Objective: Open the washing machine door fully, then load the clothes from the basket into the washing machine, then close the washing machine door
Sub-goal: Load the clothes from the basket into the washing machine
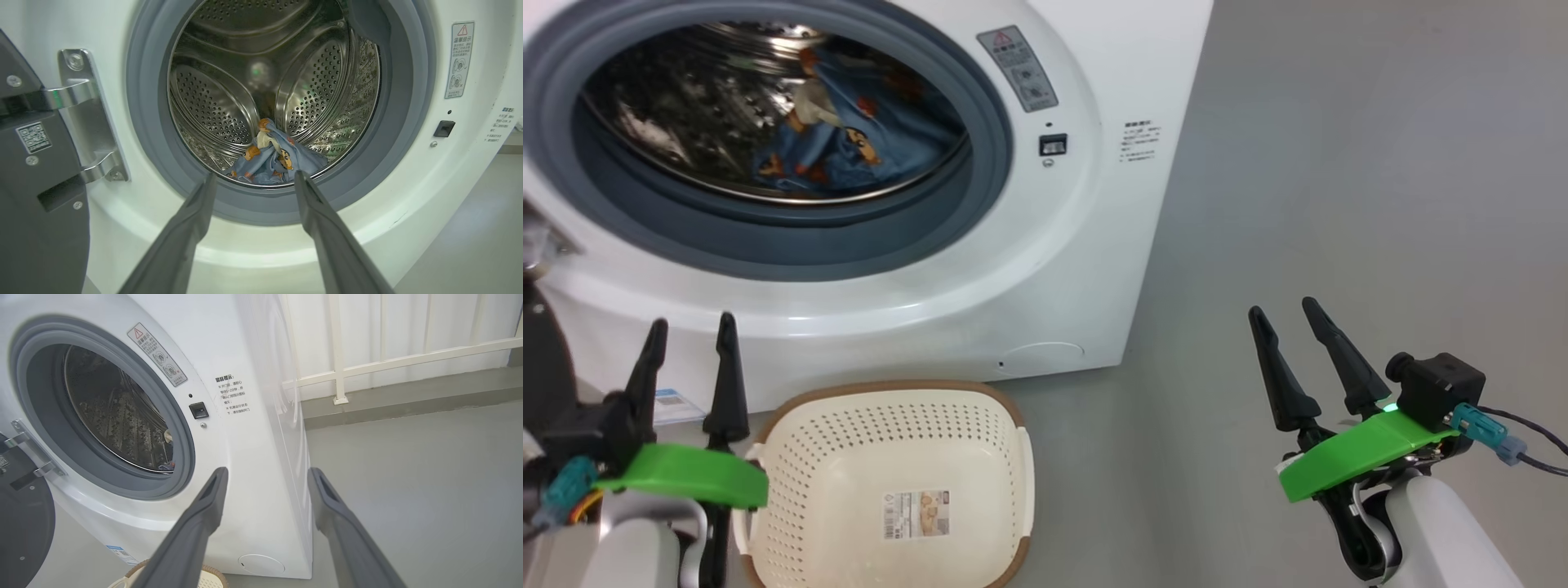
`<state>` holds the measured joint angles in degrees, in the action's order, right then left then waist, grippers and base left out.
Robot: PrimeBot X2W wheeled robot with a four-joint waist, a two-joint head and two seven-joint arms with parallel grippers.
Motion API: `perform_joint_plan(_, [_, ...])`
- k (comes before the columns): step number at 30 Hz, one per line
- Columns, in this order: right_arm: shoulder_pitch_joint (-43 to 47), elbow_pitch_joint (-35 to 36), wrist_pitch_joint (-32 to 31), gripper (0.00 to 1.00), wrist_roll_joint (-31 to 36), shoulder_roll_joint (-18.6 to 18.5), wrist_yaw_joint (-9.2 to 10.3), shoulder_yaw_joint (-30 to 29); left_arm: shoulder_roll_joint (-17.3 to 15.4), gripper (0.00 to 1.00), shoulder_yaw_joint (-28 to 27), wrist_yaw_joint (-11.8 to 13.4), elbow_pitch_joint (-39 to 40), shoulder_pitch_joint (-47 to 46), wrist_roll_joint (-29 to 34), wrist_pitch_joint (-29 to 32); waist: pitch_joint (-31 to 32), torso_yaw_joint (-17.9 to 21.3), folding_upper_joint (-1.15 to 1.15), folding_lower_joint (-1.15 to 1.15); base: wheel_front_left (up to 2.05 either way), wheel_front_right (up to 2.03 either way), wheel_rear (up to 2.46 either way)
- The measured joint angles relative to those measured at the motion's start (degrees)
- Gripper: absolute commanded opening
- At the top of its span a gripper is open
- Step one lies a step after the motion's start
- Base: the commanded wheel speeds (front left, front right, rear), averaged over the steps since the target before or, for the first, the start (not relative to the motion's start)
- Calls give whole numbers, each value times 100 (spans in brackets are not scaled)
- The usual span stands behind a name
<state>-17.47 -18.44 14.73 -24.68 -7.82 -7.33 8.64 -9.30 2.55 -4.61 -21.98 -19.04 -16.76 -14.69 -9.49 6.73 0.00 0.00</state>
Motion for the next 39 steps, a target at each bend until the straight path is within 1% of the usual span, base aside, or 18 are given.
perform_joint_plan(6, [241,-36,0,100,0,-49,0,-5,93,100,-123,93,314,514,-5,0,229,-166,0,0,0,0,0])
perform_joint_plan(14, [254,-46,0,100,0,-76,0,21,243,100,-286,191,623,1036,-8,0,465,-286,0,0,0,0,0])
perform_joint_plan(22, [408,-60,0,100,-2,-91,0,27,330,100,-363,191,1003,1555,-41,0,606,-368,0,0,0,0,0])
perform_joint_plan(25, [463,-63,0,100,-2,-97,0,30,392,100,-363,207,1116,1697,-41,0,636,-404,0,0,0,0,0])
perform_joint_plan(31, [475,-58,0,100,-2,-114,0,30,402,100,-361,244,1306,1898,-20,0,661,-479,0,0,0,0,0])
perform_joint_plan(33, [475,-58,0,100,-2,-113,0,31,402,100,-364,290,1363,1935,-4,0,665,-495,0,0,0,0,0])
perform_joint_plan(39, [475,-58,0,100,-2,-113,0,45,401,100,-368,288,1417,2006,-7,0,675,-516,0,0,0,0,0])
